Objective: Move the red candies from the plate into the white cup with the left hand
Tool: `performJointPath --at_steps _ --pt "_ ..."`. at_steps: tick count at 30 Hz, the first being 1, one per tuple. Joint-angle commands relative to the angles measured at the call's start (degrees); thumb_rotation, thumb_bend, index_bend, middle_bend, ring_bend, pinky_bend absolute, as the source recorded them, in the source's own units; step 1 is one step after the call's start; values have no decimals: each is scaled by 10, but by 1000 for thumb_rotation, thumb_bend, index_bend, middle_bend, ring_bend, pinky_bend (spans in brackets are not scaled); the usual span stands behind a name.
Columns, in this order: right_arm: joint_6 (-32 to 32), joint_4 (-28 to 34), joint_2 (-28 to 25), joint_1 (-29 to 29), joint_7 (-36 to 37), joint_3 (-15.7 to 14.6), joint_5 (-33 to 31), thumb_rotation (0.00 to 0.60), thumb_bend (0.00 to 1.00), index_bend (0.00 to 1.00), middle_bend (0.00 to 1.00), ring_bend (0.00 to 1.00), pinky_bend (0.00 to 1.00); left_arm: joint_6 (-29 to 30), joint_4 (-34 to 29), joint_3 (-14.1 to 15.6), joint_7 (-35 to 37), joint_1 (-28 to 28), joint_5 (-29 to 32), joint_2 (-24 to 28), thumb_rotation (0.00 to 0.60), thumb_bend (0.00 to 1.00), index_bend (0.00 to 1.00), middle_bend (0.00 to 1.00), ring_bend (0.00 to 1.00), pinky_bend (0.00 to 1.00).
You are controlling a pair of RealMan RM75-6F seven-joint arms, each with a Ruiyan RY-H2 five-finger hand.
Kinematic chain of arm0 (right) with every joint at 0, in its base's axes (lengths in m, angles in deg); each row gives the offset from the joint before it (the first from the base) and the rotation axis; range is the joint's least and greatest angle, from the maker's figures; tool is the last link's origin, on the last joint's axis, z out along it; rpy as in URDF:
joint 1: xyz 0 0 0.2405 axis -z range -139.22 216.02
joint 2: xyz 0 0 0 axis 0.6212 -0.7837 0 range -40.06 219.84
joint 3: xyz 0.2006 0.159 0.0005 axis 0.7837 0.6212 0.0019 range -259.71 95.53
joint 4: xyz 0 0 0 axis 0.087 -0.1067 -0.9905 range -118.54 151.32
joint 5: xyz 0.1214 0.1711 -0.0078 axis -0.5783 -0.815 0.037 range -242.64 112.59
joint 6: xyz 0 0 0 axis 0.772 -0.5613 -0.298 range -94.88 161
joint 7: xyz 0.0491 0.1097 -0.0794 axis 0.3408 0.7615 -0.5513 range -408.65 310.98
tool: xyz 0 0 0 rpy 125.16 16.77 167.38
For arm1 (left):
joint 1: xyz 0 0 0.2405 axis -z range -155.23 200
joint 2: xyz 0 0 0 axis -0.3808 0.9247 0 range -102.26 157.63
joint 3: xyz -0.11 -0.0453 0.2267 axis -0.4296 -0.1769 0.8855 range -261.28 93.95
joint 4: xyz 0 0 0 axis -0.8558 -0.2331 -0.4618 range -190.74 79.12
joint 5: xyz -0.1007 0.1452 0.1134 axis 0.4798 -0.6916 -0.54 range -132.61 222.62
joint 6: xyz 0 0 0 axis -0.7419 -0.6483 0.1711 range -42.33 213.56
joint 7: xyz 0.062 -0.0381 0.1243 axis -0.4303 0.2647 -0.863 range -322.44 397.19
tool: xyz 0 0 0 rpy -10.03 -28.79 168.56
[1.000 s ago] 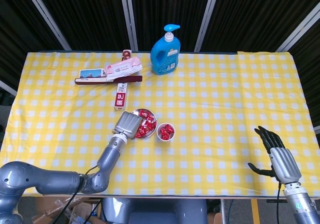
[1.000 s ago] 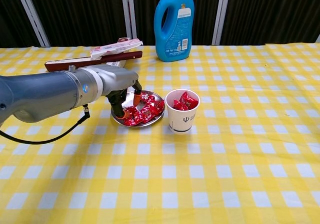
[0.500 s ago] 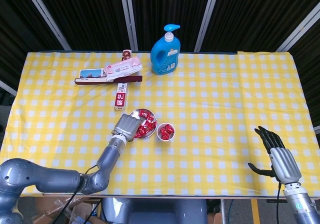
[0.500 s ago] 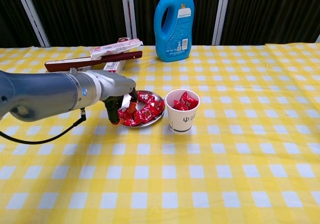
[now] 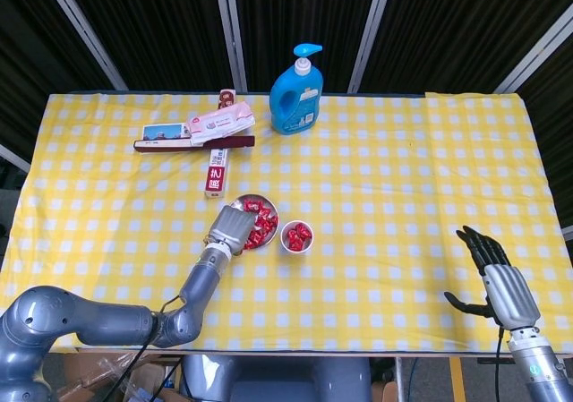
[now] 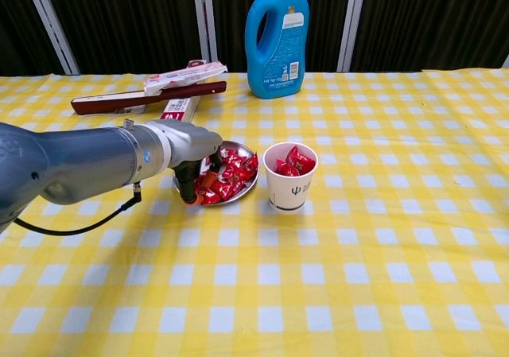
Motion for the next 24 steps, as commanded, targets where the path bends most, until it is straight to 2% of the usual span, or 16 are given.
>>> performJointPath --at_steps 1,9,16,24 --pt "0 0 0 0 0 0 0 600 277 0 0 0 0 4 -3 -2 8 -3 -9 3 600 420 590 906 949 967" --pt "-1 0 1 0 -2 0 1 600 277 0 0 0 0 21 -35 -15 32 -11 -35 33 600 420 588 905 949 967" --pt "-1 1 1 0 -3 0 0 600 277 0 0 0 0 36 -78 -49 74 -18 -63 63 600 420 570 902 949 967" --pt "-2 1 1 1 -2 1 0 600 277 0 0 0 0 47 -94 -72 108 -11 -118 57 600 417 544 903 949 967"
